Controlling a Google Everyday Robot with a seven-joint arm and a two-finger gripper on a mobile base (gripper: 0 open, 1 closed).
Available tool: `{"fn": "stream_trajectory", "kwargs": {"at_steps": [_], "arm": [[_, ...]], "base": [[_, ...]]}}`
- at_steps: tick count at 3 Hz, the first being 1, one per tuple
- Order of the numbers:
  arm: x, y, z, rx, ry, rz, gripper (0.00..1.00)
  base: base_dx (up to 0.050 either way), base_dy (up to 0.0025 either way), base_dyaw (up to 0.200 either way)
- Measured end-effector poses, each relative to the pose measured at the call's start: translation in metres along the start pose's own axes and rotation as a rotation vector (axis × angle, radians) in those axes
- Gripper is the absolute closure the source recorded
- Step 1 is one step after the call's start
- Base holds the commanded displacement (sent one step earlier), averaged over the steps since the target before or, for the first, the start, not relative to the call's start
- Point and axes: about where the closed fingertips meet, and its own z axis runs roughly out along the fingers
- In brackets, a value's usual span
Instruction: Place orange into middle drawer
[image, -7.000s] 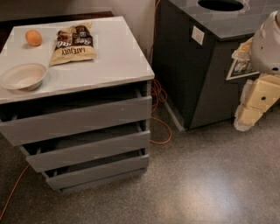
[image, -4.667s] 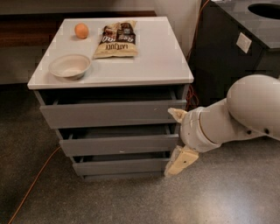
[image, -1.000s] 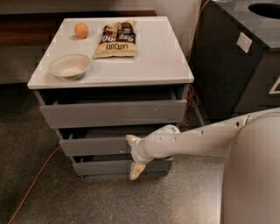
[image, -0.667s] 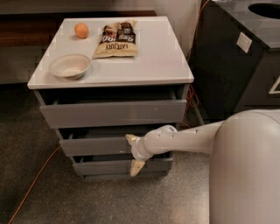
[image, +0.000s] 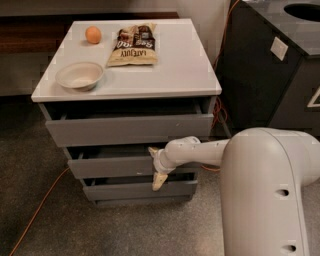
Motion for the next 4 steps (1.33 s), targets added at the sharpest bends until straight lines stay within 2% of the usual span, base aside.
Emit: {"fn": "stream_trajectory", "kwargs": {"at_steps": [1, 2, 4], "arm": [[0.012, -0.017, 0.016, 0.016, 0.036, 0.031, 0.02], [0.016, -0.023, 0.023, 0.017, 0.055, 0.059, 0.24], [0.014, -0.001, 0.022, -0.013, 0.053, 0.096, 0.70]], "base": [[0.000, 0.00000, 0.000], [0.000, 0.00000, 0.000], [0.000, 0.00000, 0.000]]}}
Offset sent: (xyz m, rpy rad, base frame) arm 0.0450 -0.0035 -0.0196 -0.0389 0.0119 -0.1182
